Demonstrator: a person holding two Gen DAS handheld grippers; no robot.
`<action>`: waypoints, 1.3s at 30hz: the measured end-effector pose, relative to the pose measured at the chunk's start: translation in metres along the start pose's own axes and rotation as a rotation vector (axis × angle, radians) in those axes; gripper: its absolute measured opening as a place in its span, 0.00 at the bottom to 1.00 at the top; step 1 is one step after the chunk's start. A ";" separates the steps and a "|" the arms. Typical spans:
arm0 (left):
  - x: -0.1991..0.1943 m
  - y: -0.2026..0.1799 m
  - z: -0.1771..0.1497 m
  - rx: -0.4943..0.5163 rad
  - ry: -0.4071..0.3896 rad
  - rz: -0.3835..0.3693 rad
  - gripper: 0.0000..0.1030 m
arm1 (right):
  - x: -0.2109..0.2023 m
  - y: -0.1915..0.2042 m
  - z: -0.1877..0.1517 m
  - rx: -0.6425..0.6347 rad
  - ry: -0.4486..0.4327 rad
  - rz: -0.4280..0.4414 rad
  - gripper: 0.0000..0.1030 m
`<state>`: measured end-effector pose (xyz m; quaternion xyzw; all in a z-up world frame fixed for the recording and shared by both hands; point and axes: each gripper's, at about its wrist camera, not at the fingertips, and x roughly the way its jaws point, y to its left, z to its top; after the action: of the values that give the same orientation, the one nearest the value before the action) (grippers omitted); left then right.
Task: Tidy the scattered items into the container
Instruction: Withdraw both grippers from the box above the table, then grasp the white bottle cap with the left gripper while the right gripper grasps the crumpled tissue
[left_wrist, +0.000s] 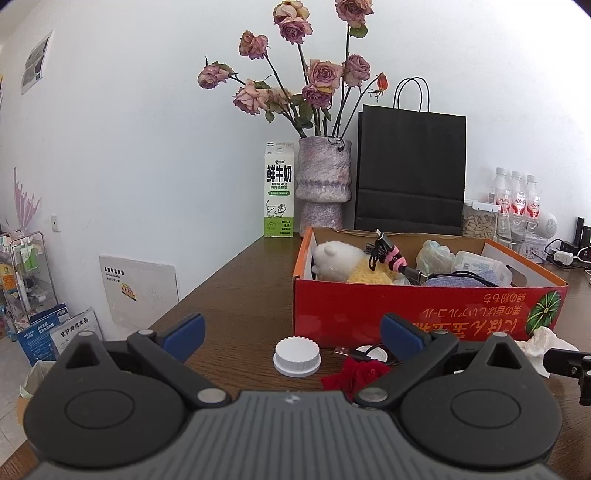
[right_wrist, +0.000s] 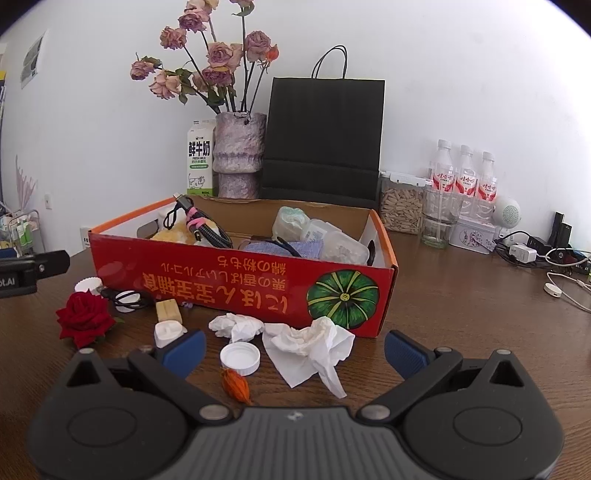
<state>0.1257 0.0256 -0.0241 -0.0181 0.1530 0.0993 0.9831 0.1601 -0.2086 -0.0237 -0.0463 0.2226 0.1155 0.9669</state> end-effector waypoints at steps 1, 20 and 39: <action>0.001 0.002 0.000 0.004 0.005 0.007 1.00 | 0.001 0.000 0.000 0.001 0.003 0.000 1.00; 0.055 0.018 0.008 0.084 0.151 0.045 1.00 | 0.022 -0.014 0.006 0.026 0.054 -0.027 0.98; 0.087 0.015 0.005 0.066 0.310 -0.091 0.62 | 0.059 -0.029 0.010 0.088 0.172 0.057 0.26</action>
<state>0.2057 0.0570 -0.0462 -0.0077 0.3049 0.0454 0.9513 0.2227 -0.2233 -0.0392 -0.0072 0.3109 0.1288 0.9417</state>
